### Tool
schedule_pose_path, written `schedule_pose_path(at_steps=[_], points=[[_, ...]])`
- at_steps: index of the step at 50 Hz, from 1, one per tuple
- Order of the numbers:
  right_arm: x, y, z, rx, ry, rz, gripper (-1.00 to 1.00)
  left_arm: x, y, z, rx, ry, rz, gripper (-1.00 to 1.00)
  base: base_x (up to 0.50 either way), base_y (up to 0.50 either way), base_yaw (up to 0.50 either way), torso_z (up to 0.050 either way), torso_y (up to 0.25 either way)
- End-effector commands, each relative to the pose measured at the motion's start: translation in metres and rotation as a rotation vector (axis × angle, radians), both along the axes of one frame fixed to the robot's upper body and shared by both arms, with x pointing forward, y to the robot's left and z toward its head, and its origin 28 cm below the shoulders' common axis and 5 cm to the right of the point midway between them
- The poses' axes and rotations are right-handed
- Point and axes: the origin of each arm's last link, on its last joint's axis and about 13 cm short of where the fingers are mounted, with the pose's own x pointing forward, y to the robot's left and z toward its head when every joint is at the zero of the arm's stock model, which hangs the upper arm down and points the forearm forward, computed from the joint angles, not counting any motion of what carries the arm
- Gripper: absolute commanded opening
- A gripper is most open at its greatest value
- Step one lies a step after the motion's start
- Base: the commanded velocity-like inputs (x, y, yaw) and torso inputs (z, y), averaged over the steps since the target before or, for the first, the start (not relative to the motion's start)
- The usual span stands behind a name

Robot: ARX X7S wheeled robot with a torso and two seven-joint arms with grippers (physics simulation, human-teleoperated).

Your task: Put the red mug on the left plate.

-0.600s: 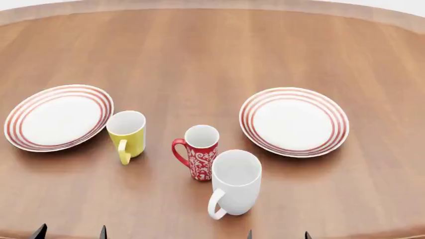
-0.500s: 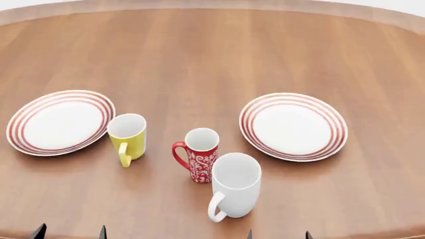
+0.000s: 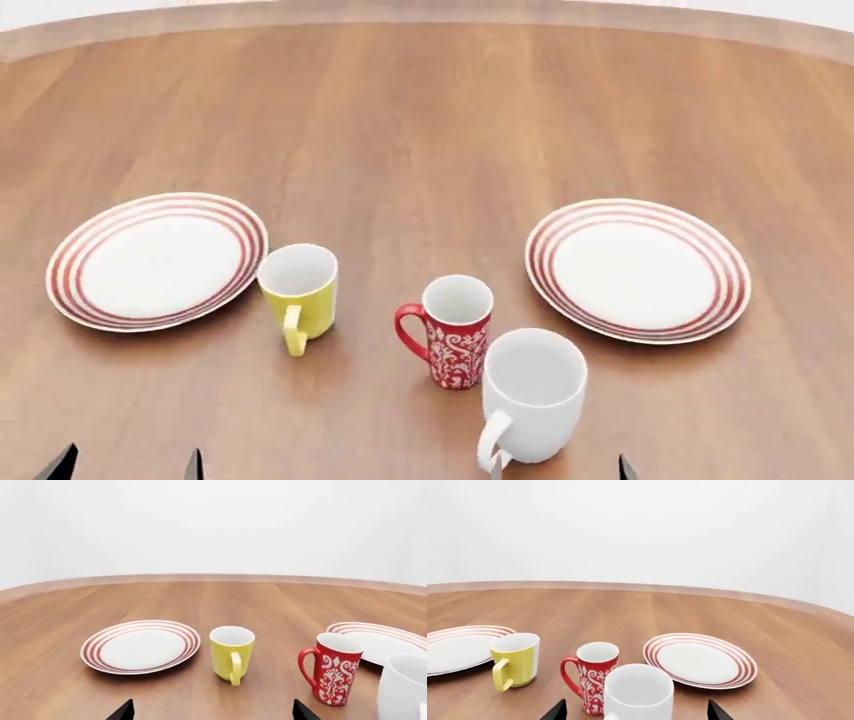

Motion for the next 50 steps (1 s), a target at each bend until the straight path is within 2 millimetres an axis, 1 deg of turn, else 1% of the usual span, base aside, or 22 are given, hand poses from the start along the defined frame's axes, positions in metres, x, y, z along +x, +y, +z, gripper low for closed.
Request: schedule_pose_path(at_steps=[1, 8, 29, 50], points=[[-0.0012, 0.0016, 0.002, 0.0, -0.01, 0.012, 1.0, -0.0013, 0.0006, 0.0014, 0.0, -0.004, -0.004, 1.0, 0.23, 0.38, 0.0, 0.0, 0.0], [-0.0012, 0.002, 0.0025, 0.002, -0.011, 0.017, 1.0, 0.0002, 0.0004, -0.0011, 0.004, 0.001, 0.0, 1.0, 0.24, 0.39, 0.0, 0.0, 0.0], [0.0005, 0.0029, 0.0005, 0.006, -0.008, 0.031, 1.0, -0.0009, 0.0008, -0.0002, 0.006, 0.0, -0.005, 1.0, 0.28, 0.41, 0.0, 0.0, 0.0], [0.0001, 0.0017, 0.0011, 0.018, -0.013, 0.03, 1.0, -0.0017, 0.0014, 0.0015, 0.007, -0.009, -0.006, 1.0, 0.4, 0.39, 0.0, 0.0, 0.0]])
